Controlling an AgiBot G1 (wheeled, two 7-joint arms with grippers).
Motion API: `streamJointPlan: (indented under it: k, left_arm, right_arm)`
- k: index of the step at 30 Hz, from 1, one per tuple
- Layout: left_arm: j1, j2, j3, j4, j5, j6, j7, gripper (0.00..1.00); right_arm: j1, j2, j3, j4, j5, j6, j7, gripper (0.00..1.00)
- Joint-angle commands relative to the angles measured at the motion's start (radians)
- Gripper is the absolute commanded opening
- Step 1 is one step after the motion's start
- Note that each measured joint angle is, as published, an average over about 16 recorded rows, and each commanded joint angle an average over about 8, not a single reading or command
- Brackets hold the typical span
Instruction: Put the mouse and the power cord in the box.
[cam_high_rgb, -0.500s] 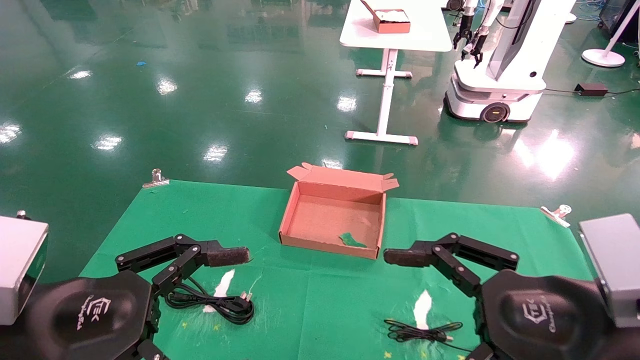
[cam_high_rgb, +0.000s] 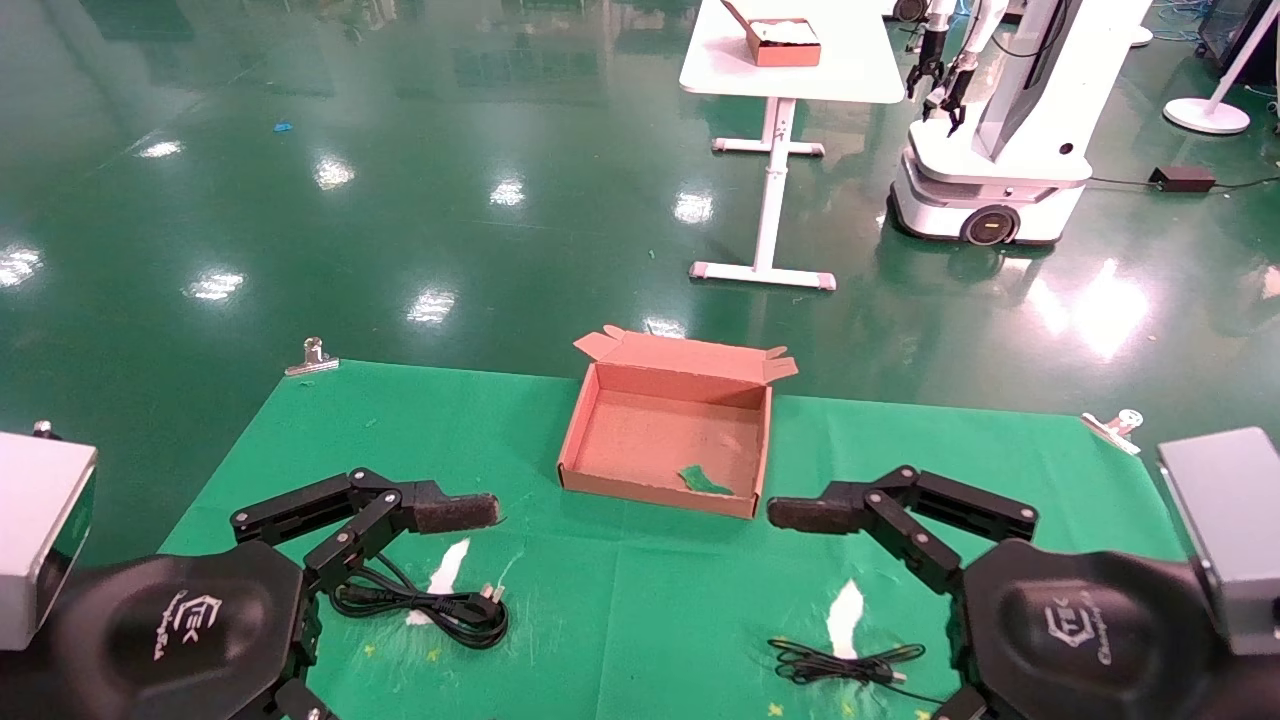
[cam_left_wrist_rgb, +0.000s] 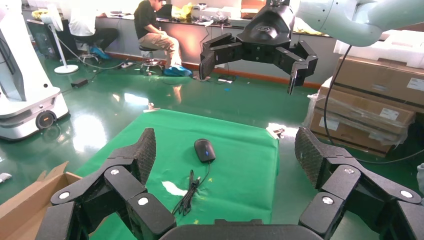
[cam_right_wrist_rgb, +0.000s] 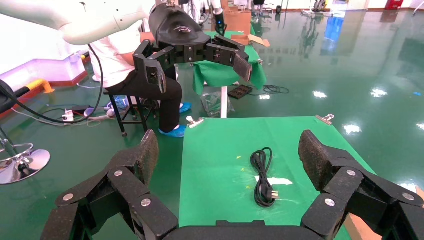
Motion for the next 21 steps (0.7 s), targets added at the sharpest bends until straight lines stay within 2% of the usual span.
streamJointPlan:
  k: [1,21]
  left_arm:
    - [0.000,0.000,0.000,0.000,0.000,0.000,0.000,1.00]
    - [0.000,0.000,0.000,0.000,0.000,0.000,0.000,1.00]
  right_arm:
    - [0.000,0.000,0.000,0.000,0.000,0.000,0.000,1.00]
    - [0.000,0.000,0.000,0.000,0.000,0.000,0.000,1.00]
